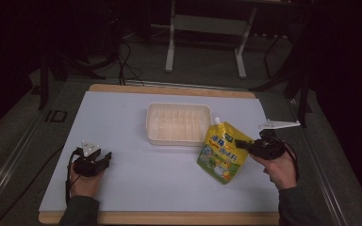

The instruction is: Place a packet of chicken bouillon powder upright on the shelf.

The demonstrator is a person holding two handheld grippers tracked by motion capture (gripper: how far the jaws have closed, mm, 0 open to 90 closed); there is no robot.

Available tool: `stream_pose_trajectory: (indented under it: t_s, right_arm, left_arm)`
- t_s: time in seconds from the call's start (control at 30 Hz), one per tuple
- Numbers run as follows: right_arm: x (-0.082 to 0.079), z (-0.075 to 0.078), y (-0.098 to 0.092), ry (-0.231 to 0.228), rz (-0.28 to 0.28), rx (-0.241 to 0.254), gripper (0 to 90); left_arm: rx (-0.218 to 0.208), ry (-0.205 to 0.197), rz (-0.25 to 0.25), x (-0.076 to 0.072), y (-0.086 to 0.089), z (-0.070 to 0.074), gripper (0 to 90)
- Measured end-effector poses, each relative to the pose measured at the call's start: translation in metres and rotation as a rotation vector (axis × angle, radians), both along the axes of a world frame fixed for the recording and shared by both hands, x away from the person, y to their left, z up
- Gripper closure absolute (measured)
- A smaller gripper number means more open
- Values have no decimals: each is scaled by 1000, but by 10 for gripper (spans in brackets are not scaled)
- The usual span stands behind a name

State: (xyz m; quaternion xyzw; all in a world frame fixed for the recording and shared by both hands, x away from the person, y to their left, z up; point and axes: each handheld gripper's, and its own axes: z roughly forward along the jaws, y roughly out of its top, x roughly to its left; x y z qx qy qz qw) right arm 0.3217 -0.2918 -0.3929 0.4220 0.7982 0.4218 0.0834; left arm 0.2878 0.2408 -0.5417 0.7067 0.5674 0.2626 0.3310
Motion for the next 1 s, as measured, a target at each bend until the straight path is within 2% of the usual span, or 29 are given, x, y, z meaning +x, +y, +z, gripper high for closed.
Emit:
stream_pose_trajectory:
  t_s: [0.27,0.5,0.6,0.77,0.87,1.0]
  right_arm:
    - [-9,10,-26,-25,-52,6,900]
    - [-14,9,-29,7,-5,-24,899]
    - [-15,8,-31,27,8,-40,871]
    - [-16,2,-36,60,7,-56,841]
    - [-14,-5,-35,95,16,-73,823]
    - [-13,-10,-35,113,19,-67,819]
  left_arm:
    - [6,0,0,0,0,0,531]
    - [8,-1,0,0,0,0,530]
    - [8,2,-3,0,0,0,529]
    - [10,-1,-2,0,-1,0,529]
    - [11,-1,-2,0,-1,0,529]
    - [12,0,-2,0,-1,0,529]
